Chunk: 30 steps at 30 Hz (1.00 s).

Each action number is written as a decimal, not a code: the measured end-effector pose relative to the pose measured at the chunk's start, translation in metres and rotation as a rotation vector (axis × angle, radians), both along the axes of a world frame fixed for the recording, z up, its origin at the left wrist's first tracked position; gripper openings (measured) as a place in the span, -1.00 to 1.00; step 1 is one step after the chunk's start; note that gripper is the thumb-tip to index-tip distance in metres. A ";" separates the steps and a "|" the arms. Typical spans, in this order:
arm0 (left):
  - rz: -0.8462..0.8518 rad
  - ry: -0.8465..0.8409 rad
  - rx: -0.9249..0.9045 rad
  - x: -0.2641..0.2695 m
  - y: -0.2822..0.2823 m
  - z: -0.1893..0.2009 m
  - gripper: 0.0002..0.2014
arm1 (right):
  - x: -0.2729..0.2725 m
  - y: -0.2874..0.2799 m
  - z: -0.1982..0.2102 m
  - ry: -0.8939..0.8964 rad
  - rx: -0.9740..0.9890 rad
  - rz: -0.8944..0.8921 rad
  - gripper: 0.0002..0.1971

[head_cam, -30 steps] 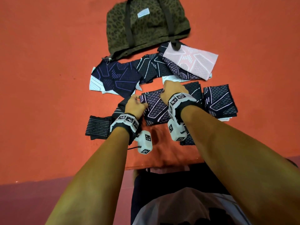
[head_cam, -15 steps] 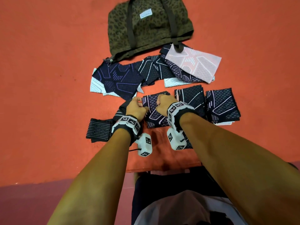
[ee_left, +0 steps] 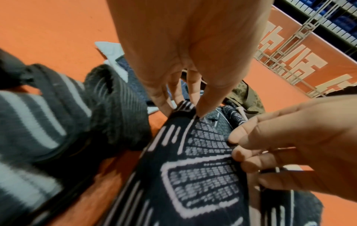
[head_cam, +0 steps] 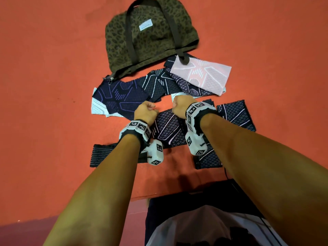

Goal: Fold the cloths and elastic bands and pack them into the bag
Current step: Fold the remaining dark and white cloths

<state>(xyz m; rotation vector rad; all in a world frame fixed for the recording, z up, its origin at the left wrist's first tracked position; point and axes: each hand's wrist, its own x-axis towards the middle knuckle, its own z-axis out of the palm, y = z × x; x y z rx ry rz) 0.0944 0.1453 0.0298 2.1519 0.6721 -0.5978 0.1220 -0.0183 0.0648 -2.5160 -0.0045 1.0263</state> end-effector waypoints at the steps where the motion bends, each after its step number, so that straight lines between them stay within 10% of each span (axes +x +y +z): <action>1: -0.011 0.005 0.005 0.007 -0.004 0.003 -0.86 | 0.007 -0.006 0.003 -0.006 -0.012 -0.014 -0.80; 23: -0.182 -0.012 0.012 0.123 -0.086 -0.020 -0.73 | 0.085 -0.076 -0.028 0.068 -0.070 -0.078 -0.88; 30: -0.159 -0.013 0.010 0.138 -0.090 -0.030 -0.71 | 0.094 -0.074 -0.036 0.094 -0.070 -0.153 -0.61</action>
